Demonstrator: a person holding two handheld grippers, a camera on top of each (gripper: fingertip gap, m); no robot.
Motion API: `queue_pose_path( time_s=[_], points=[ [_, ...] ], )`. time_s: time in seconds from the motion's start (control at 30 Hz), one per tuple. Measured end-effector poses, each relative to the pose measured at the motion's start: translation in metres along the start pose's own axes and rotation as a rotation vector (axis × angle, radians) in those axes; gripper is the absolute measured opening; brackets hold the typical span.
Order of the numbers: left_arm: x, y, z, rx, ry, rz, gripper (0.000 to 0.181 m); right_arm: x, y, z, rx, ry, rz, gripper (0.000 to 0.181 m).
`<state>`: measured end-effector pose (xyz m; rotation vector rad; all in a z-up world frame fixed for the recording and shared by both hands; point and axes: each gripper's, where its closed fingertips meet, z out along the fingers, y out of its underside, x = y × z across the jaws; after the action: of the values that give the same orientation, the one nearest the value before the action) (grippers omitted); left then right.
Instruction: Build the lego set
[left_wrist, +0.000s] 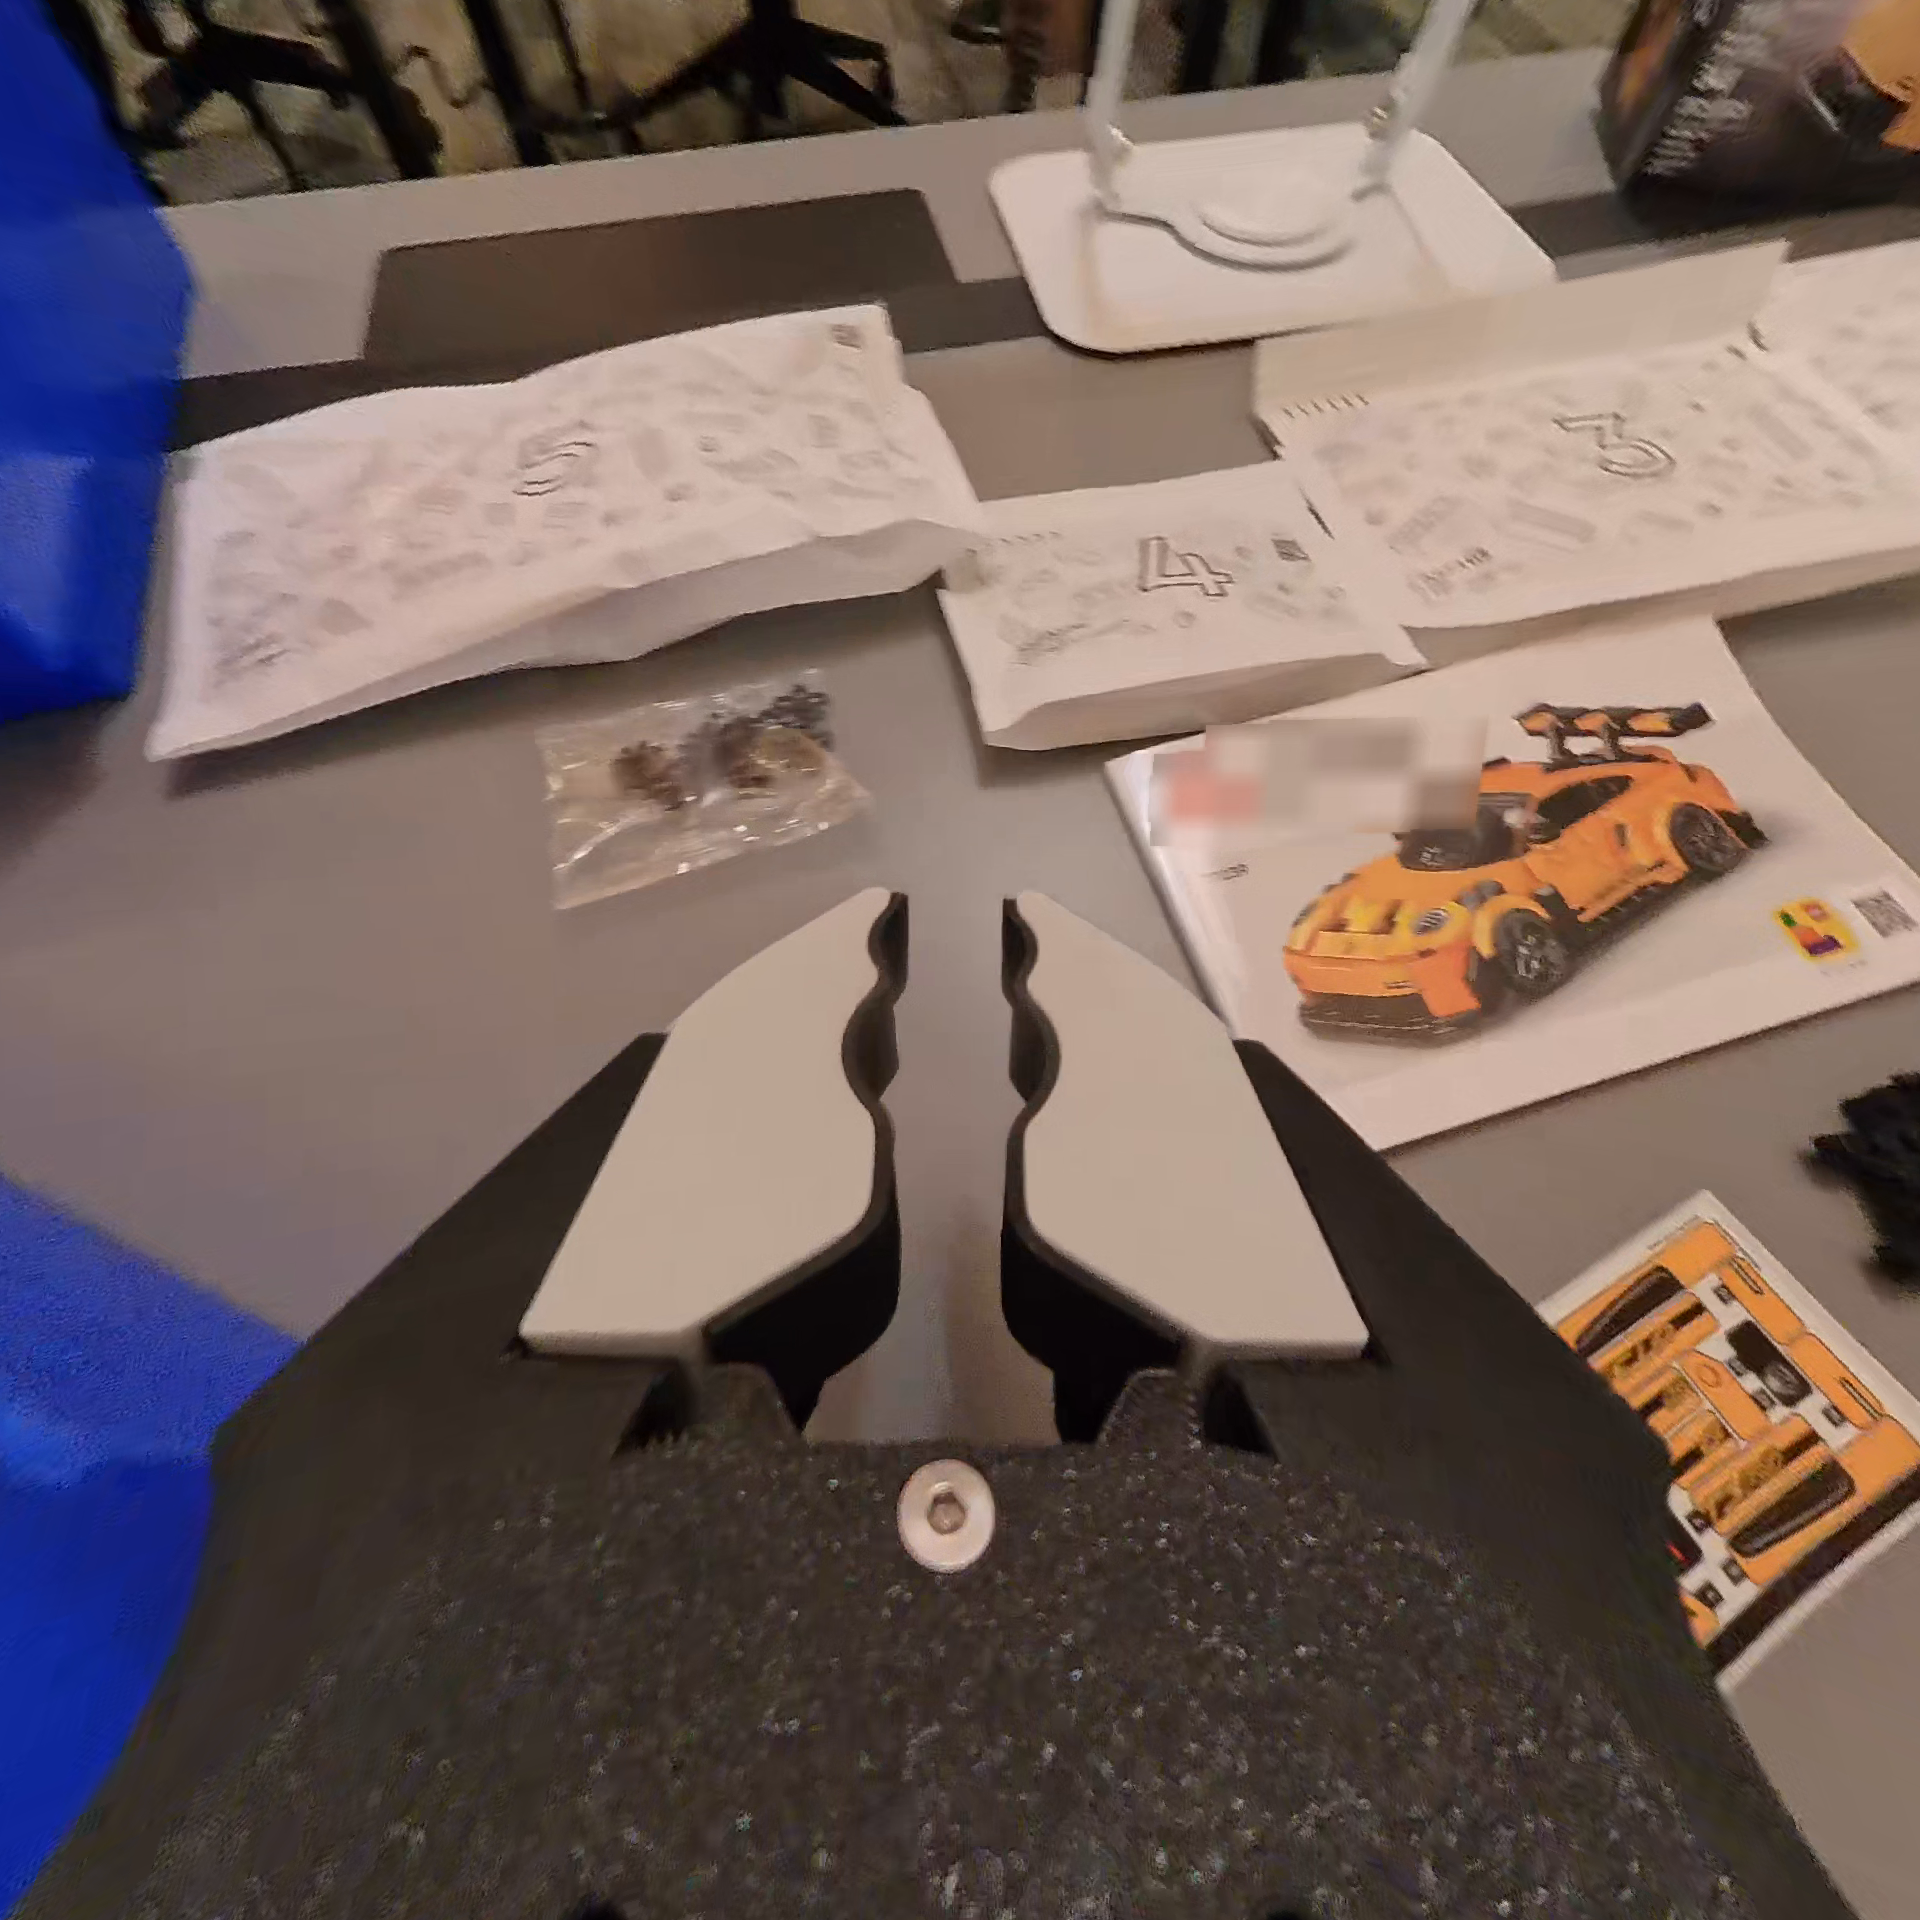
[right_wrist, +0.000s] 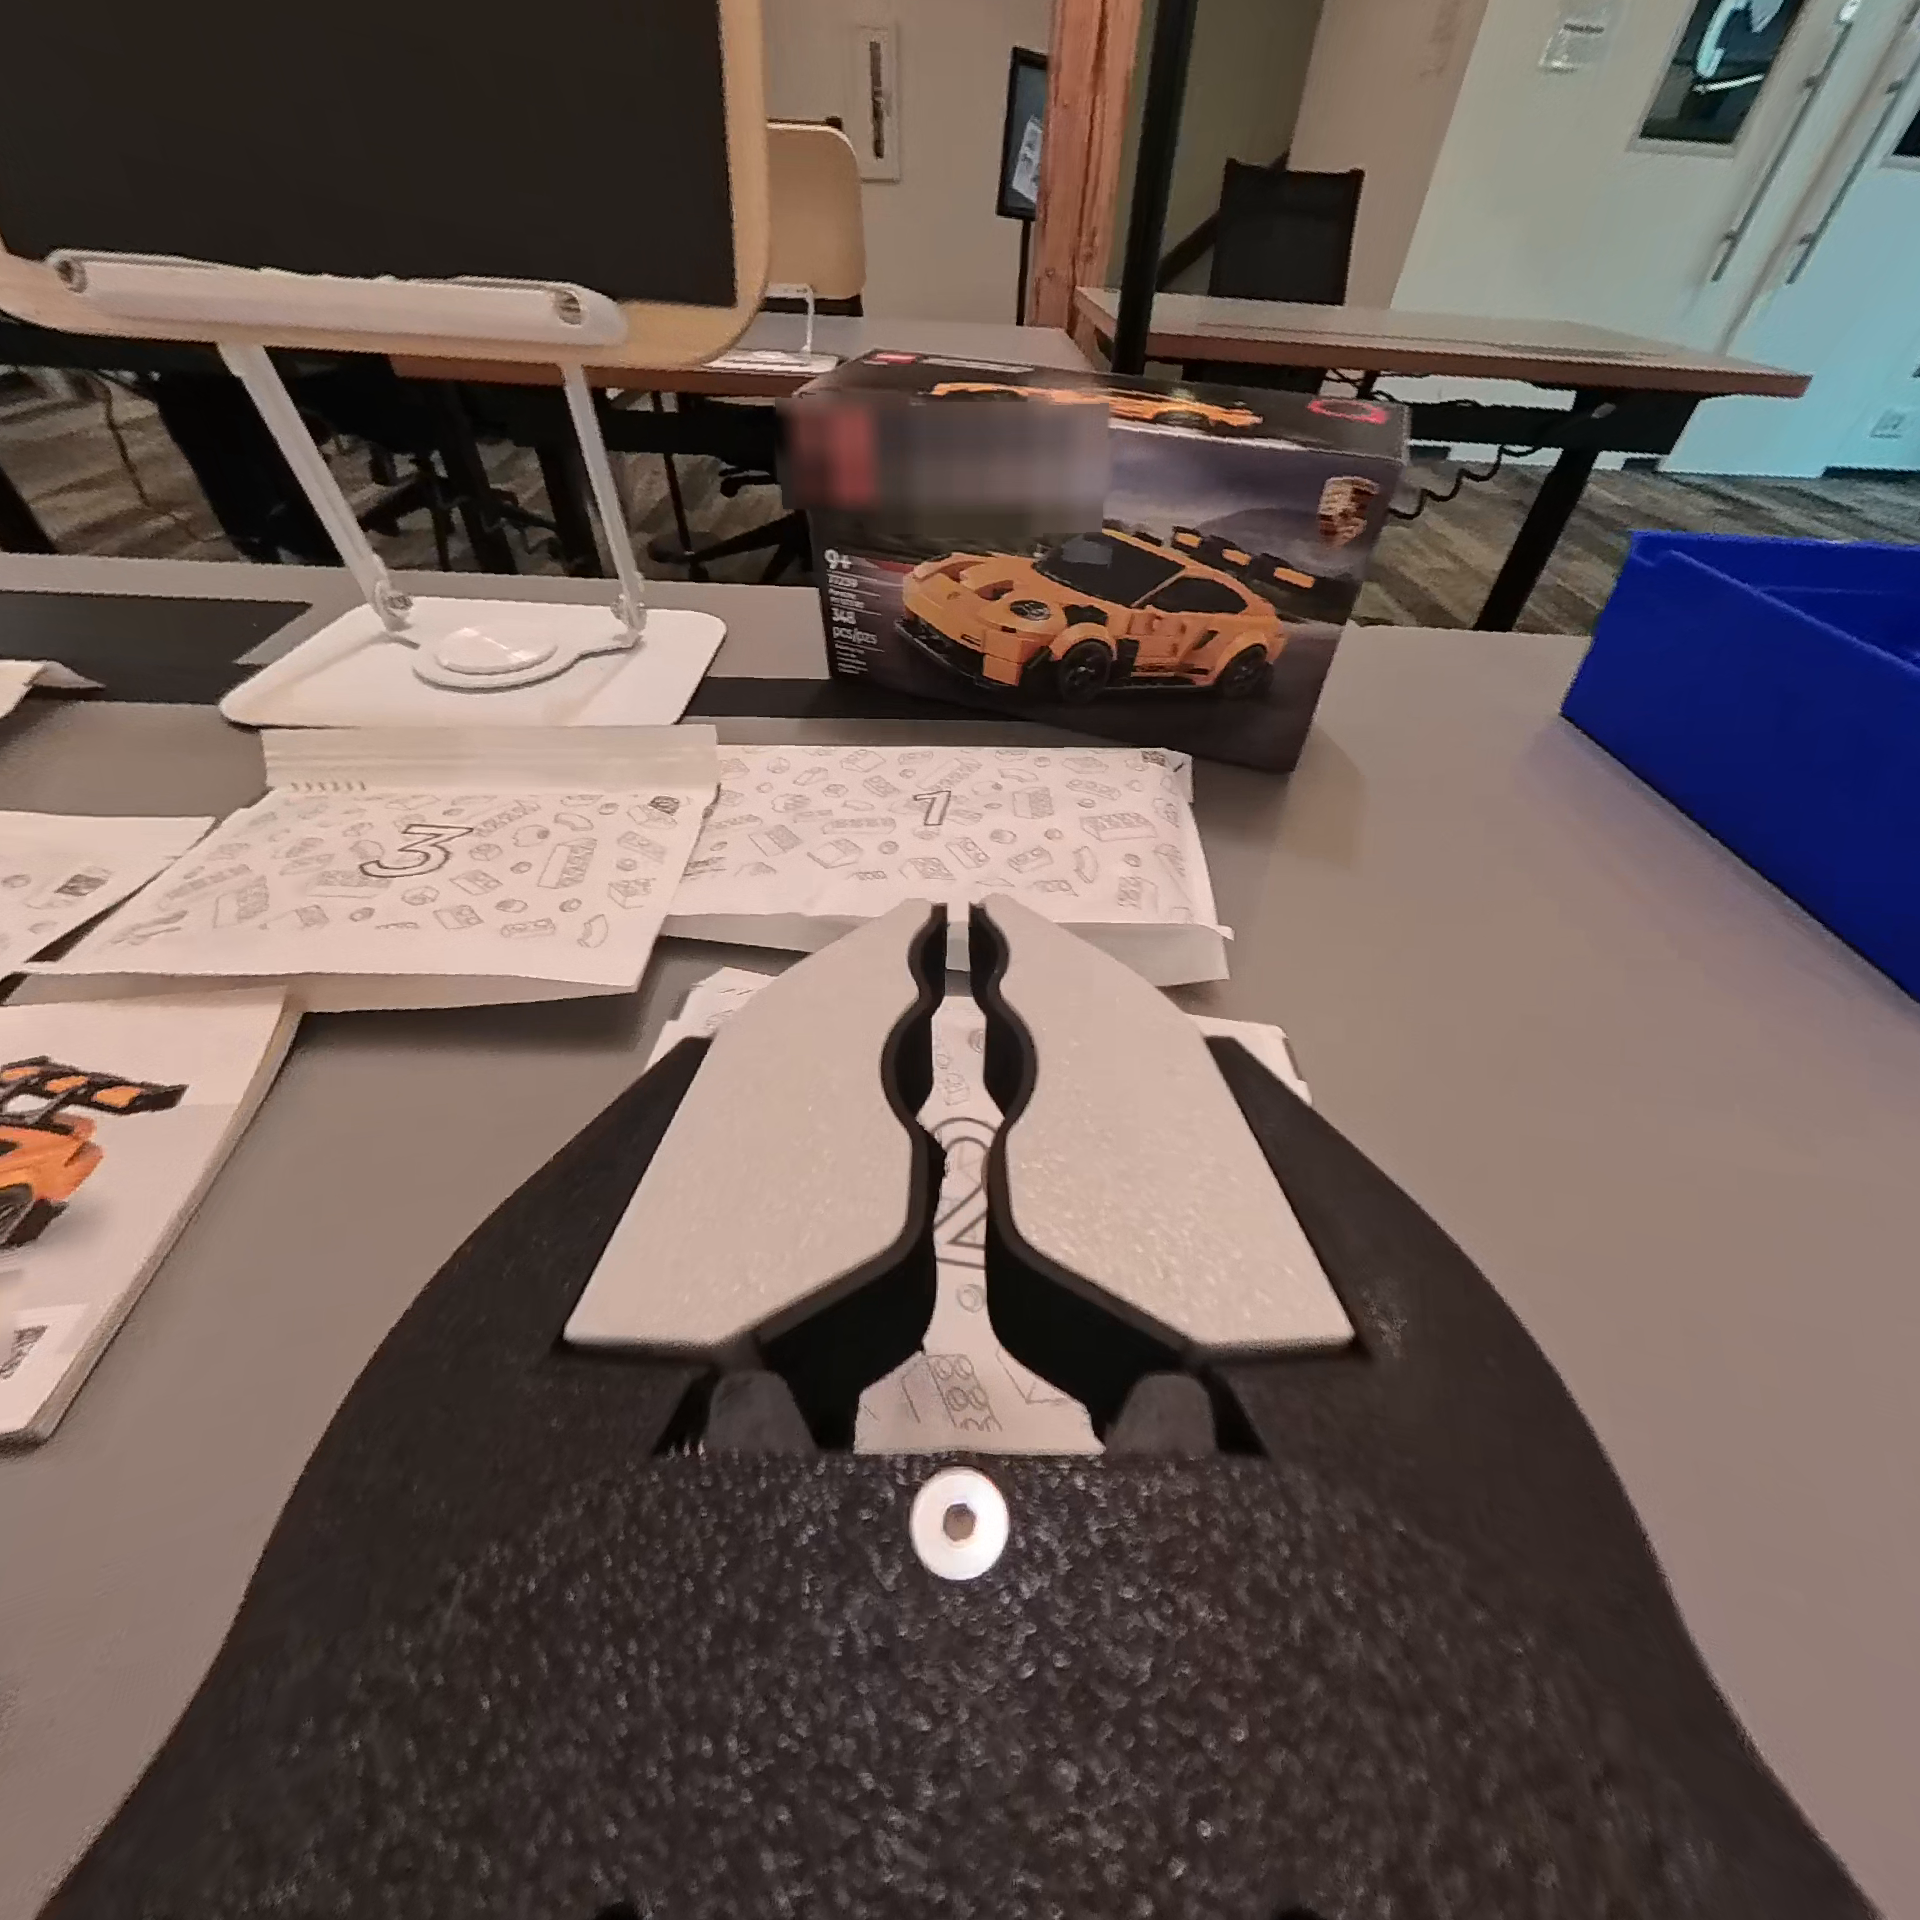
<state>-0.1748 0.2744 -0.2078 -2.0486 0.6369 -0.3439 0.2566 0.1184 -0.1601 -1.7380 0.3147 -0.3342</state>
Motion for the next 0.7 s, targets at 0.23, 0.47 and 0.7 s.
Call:
queue_pose_path(
  time_s=[0.23, 0.47, 0.7],
  points=[
    [0.040, 0.004, 0.029, -0.084, 0.166, 0.083, 0.021, -0.075, 0.017, 0.004, -0.135, -0.435, -0.016, 0.013],
    [0.058, 0.018, 0.048, -0.168, 0.248, 0.138, 0.027, -0.172, 0.042, 0.003, -0.370, -0.828, -0.185, 0.053],
    [0.068, 0.031, 0.060, -0.246, 0.315, 0.184, 0.029, -0.214, 0.080, 0.027, -0.577, -0.893, -0.267, 0.061]
  ],
)
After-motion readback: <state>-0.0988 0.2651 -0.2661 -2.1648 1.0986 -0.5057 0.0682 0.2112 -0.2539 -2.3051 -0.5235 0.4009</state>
